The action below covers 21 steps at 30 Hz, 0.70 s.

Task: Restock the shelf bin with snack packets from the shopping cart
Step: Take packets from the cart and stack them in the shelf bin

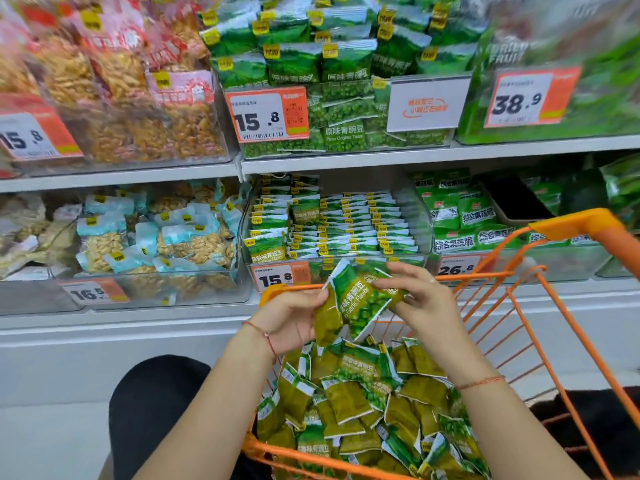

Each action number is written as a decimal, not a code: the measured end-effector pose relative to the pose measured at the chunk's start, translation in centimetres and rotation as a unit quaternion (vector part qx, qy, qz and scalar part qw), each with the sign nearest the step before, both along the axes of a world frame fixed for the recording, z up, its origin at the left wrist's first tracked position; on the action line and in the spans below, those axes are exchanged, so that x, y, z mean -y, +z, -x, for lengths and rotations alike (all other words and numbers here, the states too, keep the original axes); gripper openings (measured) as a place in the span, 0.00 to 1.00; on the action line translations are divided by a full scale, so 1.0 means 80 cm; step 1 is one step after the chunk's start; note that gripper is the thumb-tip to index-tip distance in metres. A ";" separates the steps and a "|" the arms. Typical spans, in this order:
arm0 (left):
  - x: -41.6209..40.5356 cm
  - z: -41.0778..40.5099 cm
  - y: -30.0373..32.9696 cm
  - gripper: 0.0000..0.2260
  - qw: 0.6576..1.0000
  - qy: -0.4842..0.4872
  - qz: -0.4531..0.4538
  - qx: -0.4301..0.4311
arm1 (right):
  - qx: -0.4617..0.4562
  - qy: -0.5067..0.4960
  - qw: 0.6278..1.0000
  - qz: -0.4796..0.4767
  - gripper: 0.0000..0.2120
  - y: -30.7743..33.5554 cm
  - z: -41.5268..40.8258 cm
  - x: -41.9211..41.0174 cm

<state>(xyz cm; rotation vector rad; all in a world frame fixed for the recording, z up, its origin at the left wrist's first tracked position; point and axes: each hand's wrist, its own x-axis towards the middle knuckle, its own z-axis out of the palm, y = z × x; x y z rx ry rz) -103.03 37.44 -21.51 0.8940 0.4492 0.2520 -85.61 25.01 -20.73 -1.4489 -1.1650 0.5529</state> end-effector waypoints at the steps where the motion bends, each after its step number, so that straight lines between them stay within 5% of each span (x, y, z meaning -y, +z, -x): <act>1: 0.006 -0.003 0.000 0.25 1.000 0.012 0.008 0.003 | -0.006 0.003 1.000 0.005 0.31 0.000 0.001 0.001; 4: 0.015 -0.006 -0.003 0.09 0.997 0.072 0.022 0.003 | -0.126 0.048 0.990 0.045 0.27 -0.001 0.004 0.001; 7: 0.014 -0.003 -0.003 0.10 0.996 0.087 0.011 0.006 | -0.288 0.053 0.954 0.065 0.14 0.005 0.006 0.003; 12: 0.013 -0.001 -0.005 0.11 0.995 0.091 -0.019 -0.030 | -0.264 0.079 0.939 0.205 0.20 0.002 0.009 0.004; 15: 0.013 -0.002 -0.007 0.11 0.995 0.098 -0.019 -0.026 | -0.244 0.070 0.929 0.271 0.10 -0.001 0.008 0.004; 21: 0.010 0.000 -0.009 0.10 0.992 0.122 -0.023 -0.029 | -0.319 -0.058 0.924 0.201 0.16 -0.006 -0.004 0.001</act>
